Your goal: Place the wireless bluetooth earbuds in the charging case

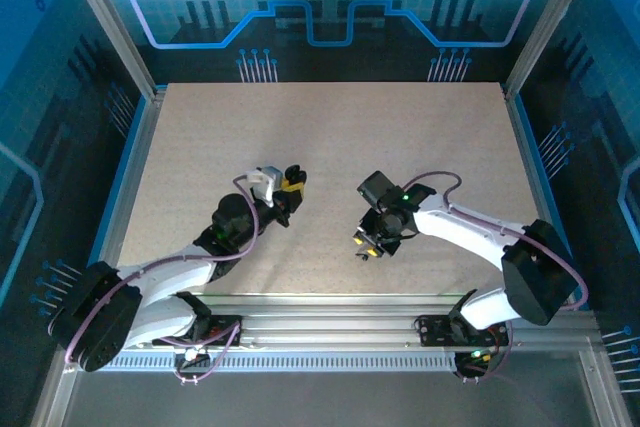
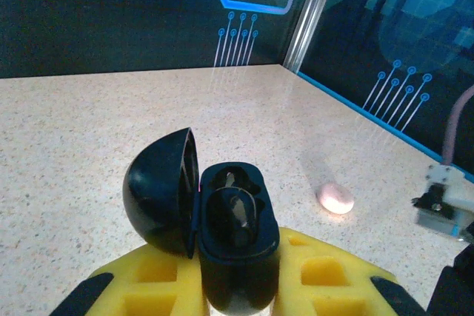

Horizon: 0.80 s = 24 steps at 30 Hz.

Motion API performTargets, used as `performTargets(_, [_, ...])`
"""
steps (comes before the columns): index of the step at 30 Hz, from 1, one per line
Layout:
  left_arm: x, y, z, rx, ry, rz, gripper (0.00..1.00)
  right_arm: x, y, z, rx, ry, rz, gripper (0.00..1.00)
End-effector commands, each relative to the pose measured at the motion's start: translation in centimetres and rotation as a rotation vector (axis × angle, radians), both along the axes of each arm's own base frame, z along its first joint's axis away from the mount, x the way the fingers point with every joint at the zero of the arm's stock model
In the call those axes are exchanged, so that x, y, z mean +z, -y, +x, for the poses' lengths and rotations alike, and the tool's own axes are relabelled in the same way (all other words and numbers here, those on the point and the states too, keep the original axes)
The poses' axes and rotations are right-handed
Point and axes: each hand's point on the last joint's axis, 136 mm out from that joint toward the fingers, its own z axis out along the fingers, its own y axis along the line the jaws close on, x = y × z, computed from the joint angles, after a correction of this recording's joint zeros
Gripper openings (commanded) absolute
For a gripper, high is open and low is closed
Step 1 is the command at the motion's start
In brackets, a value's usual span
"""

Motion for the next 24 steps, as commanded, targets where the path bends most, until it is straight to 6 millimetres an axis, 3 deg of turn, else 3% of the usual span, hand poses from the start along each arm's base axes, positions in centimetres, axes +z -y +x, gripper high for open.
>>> performTargets(1, [0.1,-0.7,-0.3,0.033,0.003,-0.009,0.19,0.8,0.6,0.2,-0.197,-0.041,-0.054,0.32])
performTargets(11, [-0.1,-1.5,-0.7,0.056,0.016,0.012,0.20,-1.1,1.3,-0.8,-0.483,-0.153,-0.079,0.36])
performTargets(18, [-0.9,-1.9,-0.8,0.068,0.008,0.031,0.21,-2.3,0.9,-1.2,-0.529,-0.211,-0.091,0.37])
performTargets(21, [-1.1,-1.9,-0.8,0.067,0.005,0.033,0.21,-2.9,0.8,-1.5,-0.548,-0.241,-0.103,0.48])
performTargets(24, [-1.2,-2.1,-0.8,0.072,0.000,0.030,0.21,-3.5,0.5,-1.4,-0.557,-0.243,-0.096,0.48])
